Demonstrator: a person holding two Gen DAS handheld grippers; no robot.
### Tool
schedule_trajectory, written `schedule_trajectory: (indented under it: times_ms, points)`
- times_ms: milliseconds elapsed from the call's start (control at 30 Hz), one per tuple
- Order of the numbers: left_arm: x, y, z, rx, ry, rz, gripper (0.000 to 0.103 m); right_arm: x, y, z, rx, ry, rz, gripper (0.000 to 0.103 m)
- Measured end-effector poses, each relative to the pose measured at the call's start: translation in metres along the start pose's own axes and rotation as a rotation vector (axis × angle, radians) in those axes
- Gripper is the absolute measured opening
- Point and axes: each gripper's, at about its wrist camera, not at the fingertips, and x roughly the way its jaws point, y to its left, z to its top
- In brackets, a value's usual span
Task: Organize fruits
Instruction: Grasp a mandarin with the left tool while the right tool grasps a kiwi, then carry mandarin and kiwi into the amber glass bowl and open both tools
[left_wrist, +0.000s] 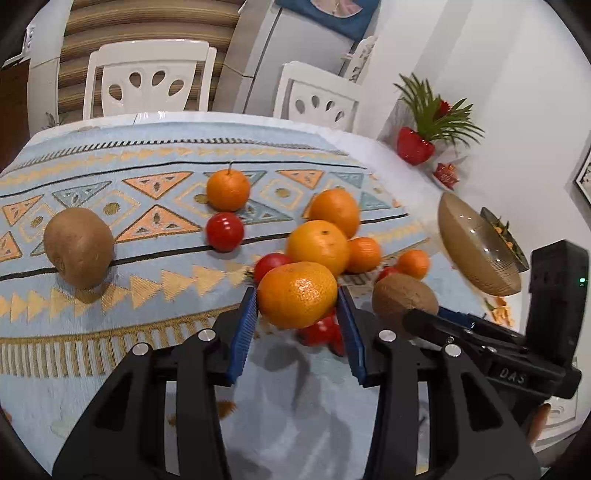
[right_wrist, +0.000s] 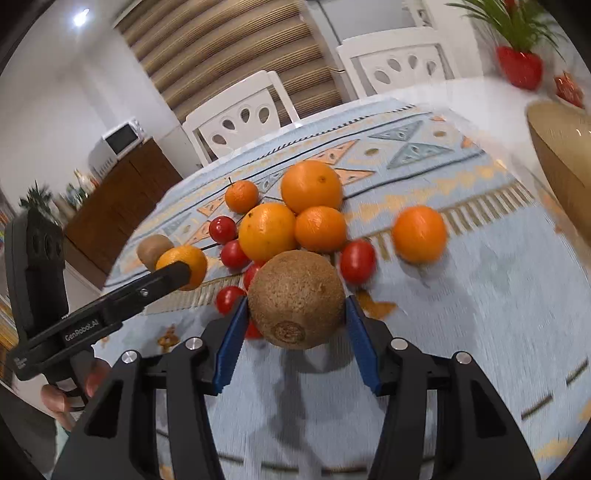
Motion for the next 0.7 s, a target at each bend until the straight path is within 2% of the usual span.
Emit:
schedule_trajectory:
  times_ms: [100,200,333,500,700]
  points:
    - [-0.013,-0.017,-0.002,0.023,-0.018,-0.007,0.043,-0.027,-0.005,-0.005,-0.004,-0.051,-0.039,0.052]
    - [-0.020,-0.041,0.003,0.060,-0.032,-0.012,0.043,-0.056,-0.015,-0.004,0.019,-0.101,-0.024,0.052]
    - [-0.024,-0.087,0.014,0.147,-0.053,-0.029,0.043,-0.099,-0.034,0.000,0.053,-0.198,-0.059,0.052]
    - [-0.004,-0.158,0.037,0.249,-0.043,-0.107,0.043,-0.148,-0.078,0.006,0.128,-0.291,-0.196,0.052]
    - [0.044,-0.240,0.044,0.368,0.008,-0.195,0.043,-0.179,-0.138,0.007,0.223,-0.307,-0.373,0.052]
